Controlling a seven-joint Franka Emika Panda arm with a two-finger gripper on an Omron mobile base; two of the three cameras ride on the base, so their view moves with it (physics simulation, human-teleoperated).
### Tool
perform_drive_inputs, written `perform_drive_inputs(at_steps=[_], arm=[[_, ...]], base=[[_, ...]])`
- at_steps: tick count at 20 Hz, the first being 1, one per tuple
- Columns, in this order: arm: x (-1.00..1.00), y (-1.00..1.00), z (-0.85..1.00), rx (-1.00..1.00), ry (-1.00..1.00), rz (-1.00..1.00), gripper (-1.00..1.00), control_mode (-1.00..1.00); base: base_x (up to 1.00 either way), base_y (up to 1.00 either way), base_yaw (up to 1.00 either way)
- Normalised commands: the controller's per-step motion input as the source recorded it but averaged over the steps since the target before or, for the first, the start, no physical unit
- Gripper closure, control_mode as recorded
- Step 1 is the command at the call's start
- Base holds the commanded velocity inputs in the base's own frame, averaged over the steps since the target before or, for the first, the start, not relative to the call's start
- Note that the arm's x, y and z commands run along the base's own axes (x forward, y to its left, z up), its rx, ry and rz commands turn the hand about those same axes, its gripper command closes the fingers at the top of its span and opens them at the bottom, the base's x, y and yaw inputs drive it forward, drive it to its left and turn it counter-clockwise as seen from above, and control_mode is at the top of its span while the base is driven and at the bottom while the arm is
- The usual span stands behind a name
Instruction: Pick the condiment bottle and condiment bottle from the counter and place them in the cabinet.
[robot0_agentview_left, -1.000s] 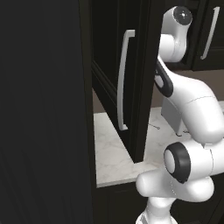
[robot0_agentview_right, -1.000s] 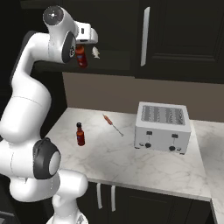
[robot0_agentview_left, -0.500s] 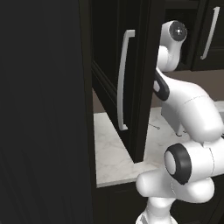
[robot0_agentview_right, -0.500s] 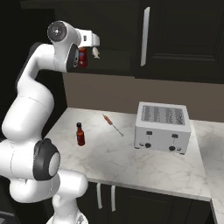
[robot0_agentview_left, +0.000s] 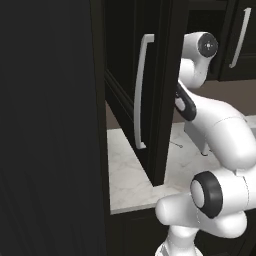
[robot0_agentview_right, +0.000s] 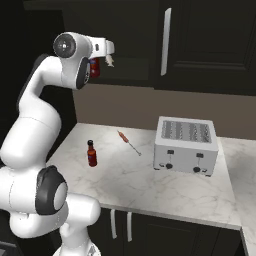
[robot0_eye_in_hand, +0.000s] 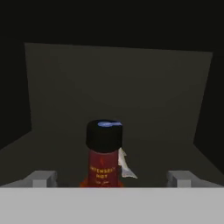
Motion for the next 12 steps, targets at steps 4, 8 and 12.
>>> perform_drive_inputs(at_steps=[4, 8, 12], arm=[[-0.43, -0.07, 0.20, 0.02, -0.04, 0.00, -1.00, -1.00], [-0.63, 0.00, 0.24, 0.04, 0.00, 0.00, -1.00, -1.00], [-0.82, 0.00, 0.27, 0.05, 0.00, 0.00, -1.00, -1.00]], base=[[0.00, 0.00, 0.00], [0.00, 0.00, 0.00], [0.00, 0.00, 0.00]])
